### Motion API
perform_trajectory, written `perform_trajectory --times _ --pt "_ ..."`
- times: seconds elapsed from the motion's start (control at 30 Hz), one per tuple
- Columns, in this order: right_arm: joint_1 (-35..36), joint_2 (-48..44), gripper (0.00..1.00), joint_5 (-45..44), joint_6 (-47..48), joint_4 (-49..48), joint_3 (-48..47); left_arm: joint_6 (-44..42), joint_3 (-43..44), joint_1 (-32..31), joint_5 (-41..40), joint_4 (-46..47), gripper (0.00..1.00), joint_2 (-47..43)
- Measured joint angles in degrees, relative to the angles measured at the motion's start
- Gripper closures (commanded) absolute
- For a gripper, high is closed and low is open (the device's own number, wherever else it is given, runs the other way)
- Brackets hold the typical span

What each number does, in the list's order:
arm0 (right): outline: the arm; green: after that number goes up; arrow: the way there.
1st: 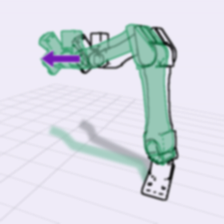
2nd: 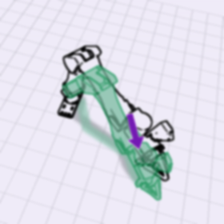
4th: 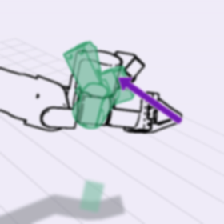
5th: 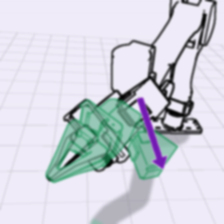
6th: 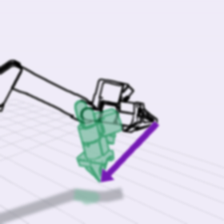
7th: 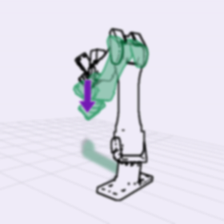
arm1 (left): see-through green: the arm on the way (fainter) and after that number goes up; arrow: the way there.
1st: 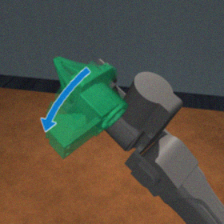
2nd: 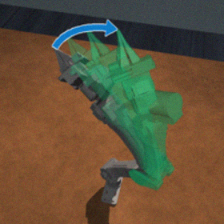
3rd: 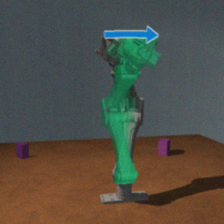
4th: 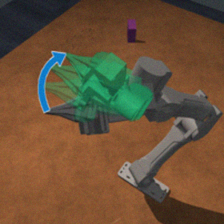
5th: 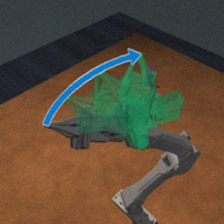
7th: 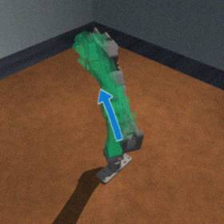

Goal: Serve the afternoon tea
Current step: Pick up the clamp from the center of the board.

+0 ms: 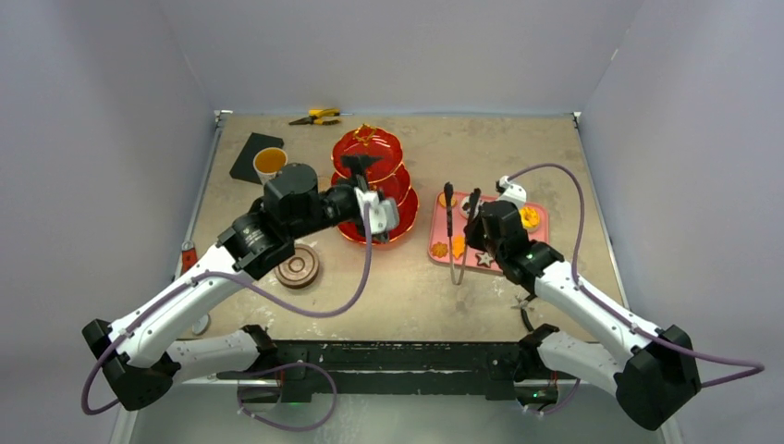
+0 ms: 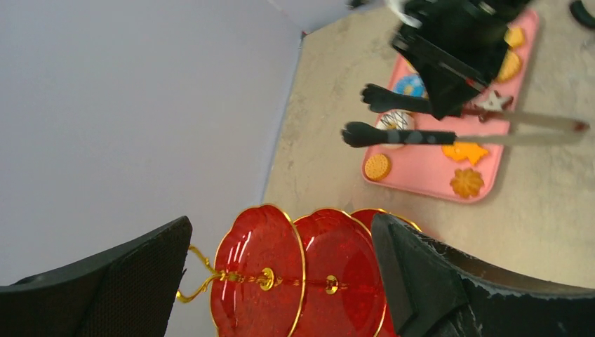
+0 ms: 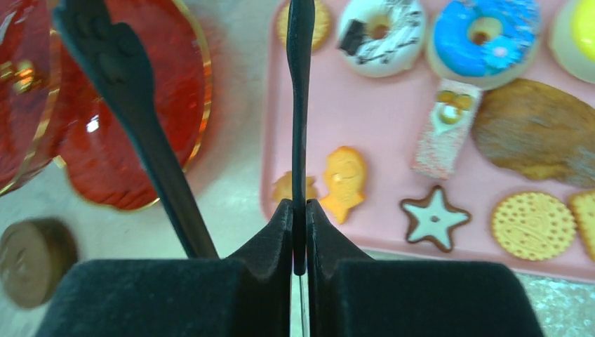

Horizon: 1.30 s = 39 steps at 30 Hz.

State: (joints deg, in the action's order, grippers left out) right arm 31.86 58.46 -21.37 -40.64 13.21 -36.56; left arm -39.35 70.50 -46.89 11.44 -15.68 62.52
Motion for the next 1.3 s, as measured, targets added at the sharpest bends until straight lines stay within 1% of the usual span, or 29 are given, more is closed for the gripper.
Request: perform_trajectory --times 0.07,0.17,0.2,0.23,0.3,0.4,0.57,0.67,0.8,0.9,1.03,1.07,1.3 --pt "0.0 0.0 1.0 4.0 1.5 1.8 -2.7 -7.1 -3.7 0.0 3.5 0.4 0.01 -1.6" --pt "0.0 0.0 1.0 10.5 4.1 4.4 -6.0 -20.4 -10.4 -0.1 7.6 1.6 0.01 -4.2" --pt "0.0 0.0 1.0 13.3 5.2 5.6 -7.5 -28.1 -14.0 -0.1 9.6 2.2 0.01 -5.3" --pt "0.0 -0.1 1.0 15.4 6.2 6.4 -8.7 -29.6 -14.7 -0.1 9.9 2.2 0.01 -5.4" --pt "0.0 0.0 1.0 19.8 8.2 8.2 -11.0 -38.2 -17.6 -0.1 11.9 3.0 0.01 -5.6" --pt "0.0 -0.2 1.0 26.2 10.7 10.5 -14.1 -48.0 -20.3 -0.1 13.7 4.7 0.01 -5.0" --pt "0.0 -0.4 1.0 32.0 14.2 14.8 -17.6 -59.1 -21.0 -0.2 15.5 8.7 0.01 -2.1" --pt "0.0 -0.4 1.0 33.6 15.3 16.8 -18.1 -63.3 -21.0 -0.6 15.8 10.9 0.01 0.2" --pt "0.0 0.0 1.0 34.5 16.4 19.7 -18.9 -66.8 -20.9 -2.3 15.8 11.5 0.07 2.7" --pt "0.0 0.8 1.0 34.5 16.9 20.6 -20.4 -69.0 -19.8 -4.1 15.2 9.2 0.16 4.5" --pt "0.0 1.5 1.0 34.6 17.6 21.2 -22.1 -70.2 -17.7 -6.6 12.9 7.4 0.33 6.6" --pt "0.0 1.7 1.0 34.6 17.8 21.3 -22.5 -70.2 -17.3 -7.1 12.3 7.4 0.35 7.1" --pt "0.0 1.9 1.0 35.0 18.3 22.6 -22.9 -69.7 -16.6 -7.8 7.4 8.0 0.36 8.4"
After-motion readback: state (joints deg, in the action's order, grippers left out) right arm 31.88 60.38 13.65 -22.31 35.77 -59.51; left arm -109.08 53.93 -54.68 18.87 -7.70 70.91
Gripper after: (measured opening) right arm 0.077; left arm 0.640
